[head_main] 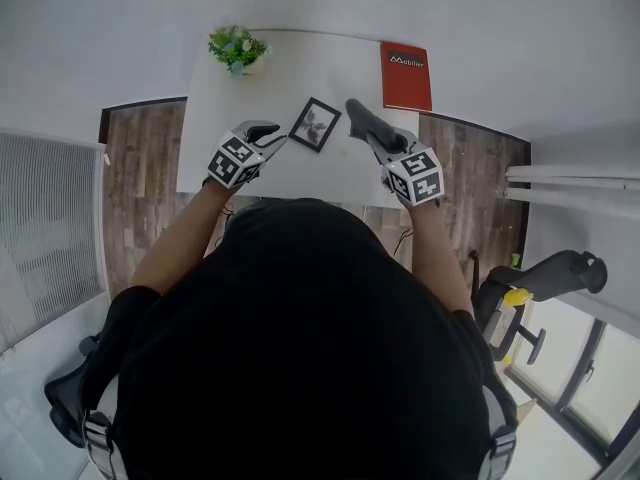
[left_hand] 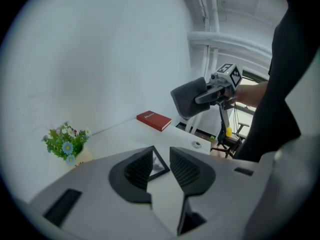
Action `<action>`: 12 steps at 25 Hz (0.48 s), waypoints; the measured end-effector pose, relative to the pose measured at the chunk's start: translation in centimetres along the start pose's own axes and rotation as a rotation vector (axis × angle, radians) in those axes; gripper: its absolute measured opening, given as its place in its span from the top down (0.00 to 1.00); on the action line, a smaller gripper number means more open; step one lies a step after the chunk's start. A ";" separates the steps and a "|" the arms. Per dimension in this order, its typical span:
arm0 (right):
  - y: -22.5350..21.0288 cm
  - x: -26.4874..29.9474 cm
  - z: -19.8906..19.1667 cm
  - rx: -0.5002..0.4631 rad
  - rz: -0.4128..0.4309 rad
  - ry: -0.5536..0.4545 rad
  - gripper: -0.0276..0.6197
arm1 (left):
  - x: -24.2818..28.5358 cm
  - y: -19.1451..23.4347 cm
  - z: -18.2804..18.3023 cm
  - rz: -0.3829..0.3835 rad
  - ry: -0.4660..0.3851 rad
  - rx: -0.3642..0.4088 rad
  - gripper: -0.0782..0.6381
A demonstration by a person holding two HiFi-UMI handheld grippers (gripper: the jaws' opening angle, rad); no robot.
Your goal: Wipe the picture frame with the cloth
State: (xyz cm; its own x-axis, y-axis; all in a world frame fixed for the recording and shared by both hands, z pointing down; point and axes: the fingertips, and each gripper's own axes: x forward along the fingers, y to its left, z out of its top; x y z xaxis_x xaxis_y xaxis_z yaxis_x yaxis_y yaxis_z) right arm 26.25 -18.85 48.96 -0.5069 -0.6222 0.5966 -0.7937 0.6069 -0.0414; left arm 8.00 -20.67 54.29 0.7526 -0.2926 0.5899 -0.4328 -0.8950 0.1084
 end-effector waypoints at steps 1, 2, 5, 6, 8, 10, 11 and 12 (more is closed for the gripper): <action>-0.1 -0.3 0.0 -0.001 -0.004 -0.004 0.89 | -0.1 -0.2 0.3 0.001 -0.004 0.003 0.73; -0.3 -0.6 0.0 -0.001 -0.008 -0.007 0.89 | -0.2 -0.3 0.5 0.002 -0.007 0.004 0.73; -0.8 -1.4 0.0 0.008 -0.020 -0.024 0.89 | -0.4 -0.6 1.0 0.007 -0.016 0.004 0.73; -1.0 -1.6 0.0 0.014 -0.024 -0.030 0.89 | -0.4 -0.6 1.2 0.009 -0.019 0.004 0.73; -1.5 -2.0 0.0 0.021 -0.033 -0.041 0.89 | -0.5 -0.6 1.6 0.015 -0.024 0.005 0.73; -1.7 -2.4 0.1 0.023 -0.042 -0.051 0.89 | -0.6 -0.5 1.8 0.022 -0.028 0.008 0.73; -1.8 -2.5 0.1 0.024 -0.046 -0.056 0.89 | -0.7 -0.4 1.8 0.026 -0.029 0.011 0.73; -1.9 -2.7 0.1 0.025 -0.049 -0.060 0.89 | -0.8 -0.4 1.9 0.029 -0.032 0.013 0.73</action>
State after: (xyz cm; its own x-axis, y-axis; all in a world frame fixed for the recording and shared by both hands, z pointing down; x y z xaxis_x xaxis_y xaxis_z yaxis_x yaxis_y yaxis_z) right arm 29.06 -18.37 47.39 -0.4857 -0.6797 0.5496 -0.8258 0.5629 -0.0336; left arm 8.57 -20.77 52.24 0.7555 -0.3288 0.5666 -0.4483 -0.8902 0.0812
